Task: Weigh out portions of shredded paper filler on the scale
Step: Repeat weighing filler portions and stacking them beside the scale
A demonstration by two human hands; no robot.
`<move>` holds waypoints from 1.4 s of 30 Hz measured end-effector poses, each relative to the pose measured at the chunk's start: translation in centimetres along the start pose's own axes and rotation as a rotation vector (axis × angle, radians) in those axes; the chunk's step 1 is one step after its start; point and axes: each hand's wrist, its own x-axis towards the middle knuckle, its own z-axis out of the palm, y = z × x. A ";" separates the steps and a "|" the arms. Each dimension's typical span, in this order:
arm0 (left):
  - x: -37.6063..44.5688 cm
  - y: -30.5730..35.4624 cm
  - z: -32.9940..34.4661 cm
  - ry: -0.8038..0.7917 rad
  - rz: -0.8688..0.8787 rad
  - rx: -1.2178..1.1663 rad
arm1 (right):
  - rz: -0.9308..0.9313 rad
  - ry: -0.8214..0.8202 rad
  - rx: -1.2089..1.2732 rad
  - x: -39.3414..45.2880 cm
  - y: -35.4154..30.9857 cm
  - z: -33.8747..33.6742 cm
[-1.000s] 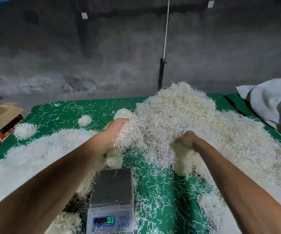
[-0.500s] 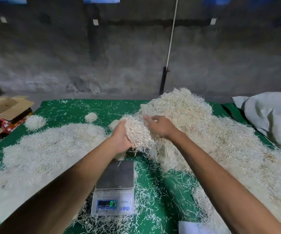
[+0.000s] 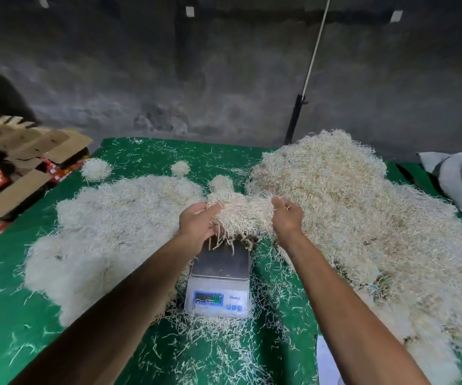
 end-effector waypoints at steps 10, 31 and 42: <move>5.8 -5.5 -5.8 -0.060 -0.154 0.145 | 0.137 -0.273 -0.230 -1.1 6.1 3.5; 4.2 -17.0 -13.8 -0.013 -0.102 0.240 | 0.087 0.106 -0.533 -3.4 19.5 1.3; -6.7 -30.2 -18.1 -0.360 0.318 1.518 | -0.155 -0.249 -1.454 -17.5 32.6 -0.7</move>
